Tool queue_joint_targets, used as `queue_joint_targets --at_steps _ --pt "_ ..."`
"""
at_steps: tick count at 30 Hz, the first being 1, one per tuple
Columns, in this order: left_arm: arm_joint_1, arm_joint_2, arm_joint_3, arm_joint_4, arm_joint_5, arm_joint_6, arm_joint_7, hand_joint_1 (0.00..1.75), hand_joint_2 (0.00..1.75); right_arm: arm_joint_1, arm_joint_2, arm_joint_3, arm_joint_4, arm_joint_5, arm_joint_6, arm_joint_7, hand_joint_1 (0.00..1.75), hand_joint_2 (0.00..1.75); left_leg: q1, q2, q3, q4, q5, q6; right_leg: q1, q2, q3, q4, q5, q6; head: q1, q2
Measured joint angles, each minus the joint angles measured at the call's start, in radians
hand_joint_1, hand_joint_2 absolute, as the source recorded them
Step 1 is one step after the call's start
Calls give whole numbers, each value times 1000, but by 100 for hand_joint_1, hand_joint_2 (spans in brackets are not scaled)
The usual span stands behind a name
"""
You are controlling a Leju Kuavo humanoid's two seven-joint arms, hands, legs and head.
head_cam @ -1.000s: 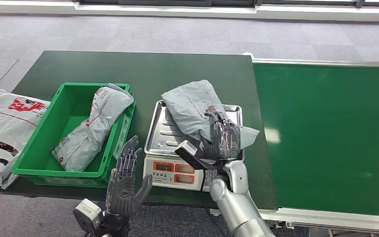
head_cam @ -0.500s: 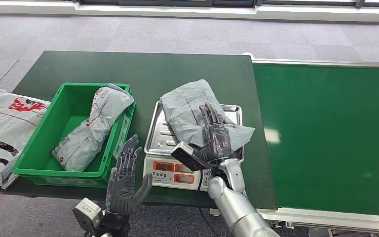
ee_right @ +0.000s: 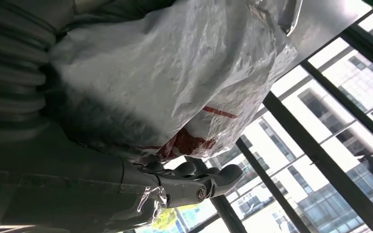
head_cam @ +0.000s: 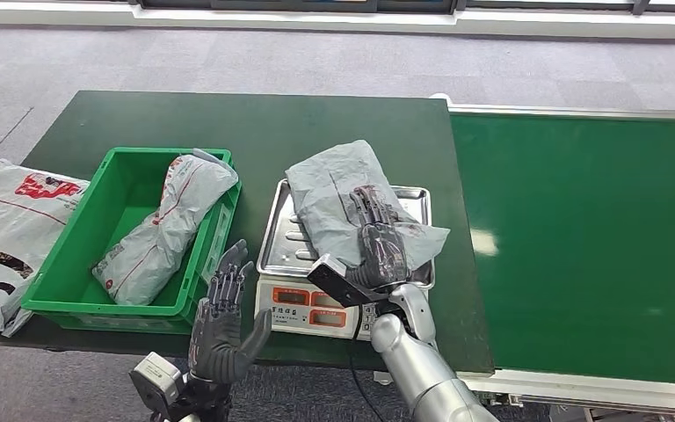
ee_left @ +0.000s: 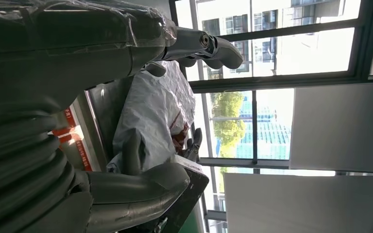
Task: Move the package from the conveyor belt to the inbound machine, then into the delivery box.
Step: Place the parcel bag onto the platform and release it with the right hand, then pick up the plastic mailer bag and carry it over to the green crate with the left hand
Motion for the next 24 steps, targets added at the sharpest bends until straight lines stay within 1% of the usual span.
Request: queue_joint_targets --at_steps 5,7,22,24 --pt "-4 0 0 0 1 6 0 0 175 -11 0 0 4 -74 87 -85 0 0 0 0 0 0 0 0 0 0 0 0 0 0 0 0" --pt "-6 0 0 0 2 6 0 0 175 -15 0 0 4 -89 103 -102 0 0 0 0 0 0 0 0 0 0 0 0 0 0 0 0" --pt "-10 0 0 0 2 7 0 0 175 -17 0 0 4 -96 113 -110 0 0 0 0 0 0 0 0 0 0 0 0 0 0 0 0" --pt "-10 0 0 0 2 7 0 0 175 -14 -1 5 -3 -121 120 -110 0 0 0 0 0 0 0 0 0 0 0 0 0 0 0 0"
